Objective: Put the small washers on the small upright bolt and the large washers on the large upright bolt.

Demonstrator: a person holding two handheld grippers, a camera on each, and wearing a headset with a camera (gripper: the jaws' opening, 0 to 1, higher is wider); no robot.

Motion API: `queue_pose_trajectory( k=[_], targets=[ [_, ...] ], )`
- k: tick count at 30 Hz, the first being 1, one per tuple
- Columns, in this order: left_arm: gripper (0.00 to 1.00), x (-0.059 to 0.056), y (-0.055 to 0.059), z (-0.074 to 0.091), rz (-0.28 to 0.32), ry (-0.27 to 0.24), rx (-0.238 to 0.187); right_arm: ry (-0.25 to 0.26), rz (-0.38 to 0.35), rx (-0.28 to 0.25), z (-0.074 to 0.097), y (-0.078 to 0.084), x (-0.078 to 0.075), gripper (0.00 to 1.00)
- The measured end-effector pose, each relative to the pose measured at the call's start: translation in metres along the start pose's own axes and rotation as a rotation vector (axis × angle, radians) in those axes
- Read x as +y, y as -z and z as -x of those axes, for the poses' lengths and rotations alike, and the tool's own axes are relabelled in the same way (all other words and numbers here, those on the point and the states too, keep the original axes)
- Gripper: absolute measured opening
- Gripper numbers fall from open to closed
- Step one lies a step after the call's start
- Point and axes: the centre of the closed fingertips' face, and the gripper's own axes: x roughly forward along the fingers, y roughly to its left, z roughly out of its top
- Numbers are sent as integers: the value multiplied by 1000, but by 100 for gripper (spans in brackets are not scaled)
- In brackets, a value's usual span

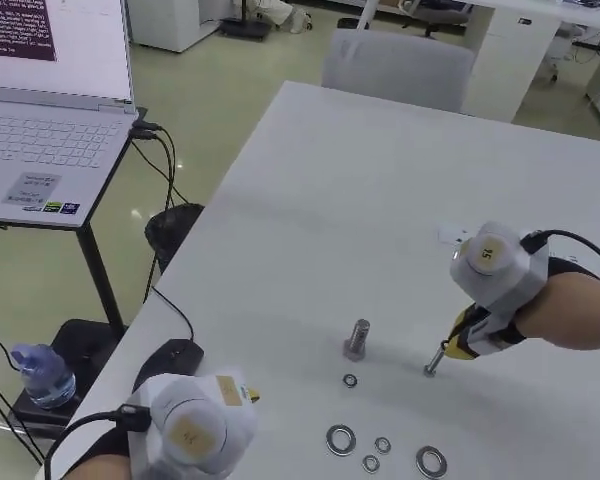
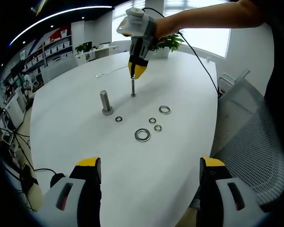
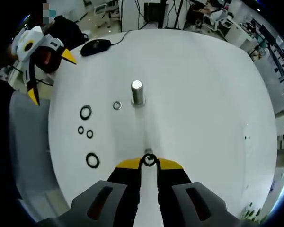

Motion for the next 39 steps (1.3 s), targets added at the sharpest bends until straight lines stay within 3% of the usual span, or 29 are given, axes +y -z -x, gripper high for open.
queue_pose_trajectory(
  k=[39],
  targets=[
    [82,1,10,-4,9,22,22,-41,21,62,-35,9,-1,13]
  ],
)
